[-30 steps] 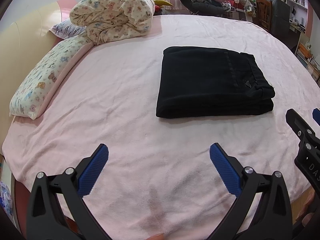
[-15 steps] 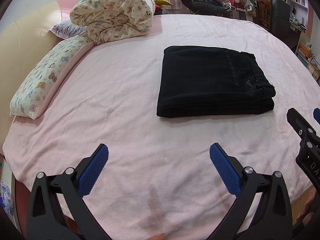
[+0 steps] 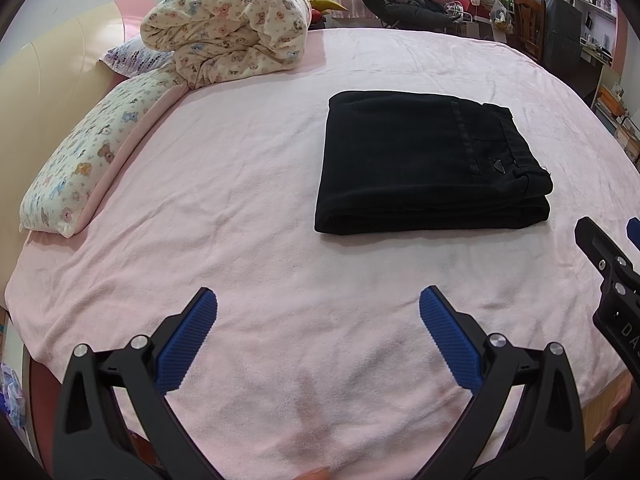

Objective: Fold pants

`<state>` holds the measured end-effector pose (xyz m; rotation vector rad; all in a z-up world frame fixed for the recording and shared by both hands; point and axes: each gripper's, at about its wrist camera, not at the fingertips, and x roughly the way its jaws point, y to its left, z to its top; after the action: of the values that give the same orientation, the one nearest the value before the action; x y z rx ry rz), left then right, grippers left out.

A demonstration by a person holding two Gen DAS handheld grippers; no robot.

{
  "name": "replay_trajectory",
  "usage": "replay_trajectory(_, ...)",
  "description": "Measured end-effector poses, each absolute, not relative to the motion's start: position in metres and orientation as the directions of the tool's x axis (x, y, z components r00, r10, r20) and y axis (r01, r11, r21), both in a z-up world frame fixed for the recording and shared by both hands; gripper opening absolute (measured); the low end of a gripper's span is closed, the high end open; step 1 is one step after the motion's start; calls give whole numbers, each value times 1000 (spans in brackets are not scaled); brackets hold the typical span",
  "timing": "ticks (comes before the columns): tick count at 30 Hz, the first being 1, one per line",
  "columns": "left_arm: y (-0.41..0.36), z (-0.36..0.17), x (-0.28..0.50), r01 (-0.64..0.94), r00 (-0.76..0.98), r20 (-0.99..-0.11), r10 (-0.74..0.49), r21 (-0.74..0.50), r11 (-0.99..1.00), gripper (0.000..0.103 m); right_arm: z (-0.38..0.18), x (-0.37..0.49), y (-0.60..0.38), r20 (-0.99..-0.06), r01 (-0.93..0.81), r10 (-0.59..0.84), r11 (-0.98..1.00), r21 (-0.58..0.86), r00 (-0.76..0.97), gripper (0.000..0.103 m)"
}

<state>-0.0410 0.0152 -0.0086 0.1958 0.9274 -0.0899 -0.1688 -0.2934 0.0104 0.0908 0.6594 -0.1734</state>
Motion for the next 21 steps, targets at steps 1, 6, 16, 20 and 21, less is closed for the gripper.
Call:
replay_trajectory(1,16,-9,-41,160,598,-802,9,130,979,101,10,-169,-293,-617,190,-132,981,30,776,92)
replay_trajectory(6,16,-9,-41,160,598,-802,8,129,979,101,10,-169,-294,-617,189,-131,981,30,776,92)
replay_trajectory(16,32,-15,-37,125,595,-803,31,130,984,101,6,-170,-318,-622,251,-163,966,56,766,92)
replay_trajectory(20,75,-31,-20,48,567,-819,85,136,989,101,-10,-167,-377,-666,391,-247,918,72,703,95)
replay_trajectory(21,84,-35,-15,33,564,-819,101,145,989,101,-18,-166,-398,-684,432,-277,900,62,675,95)
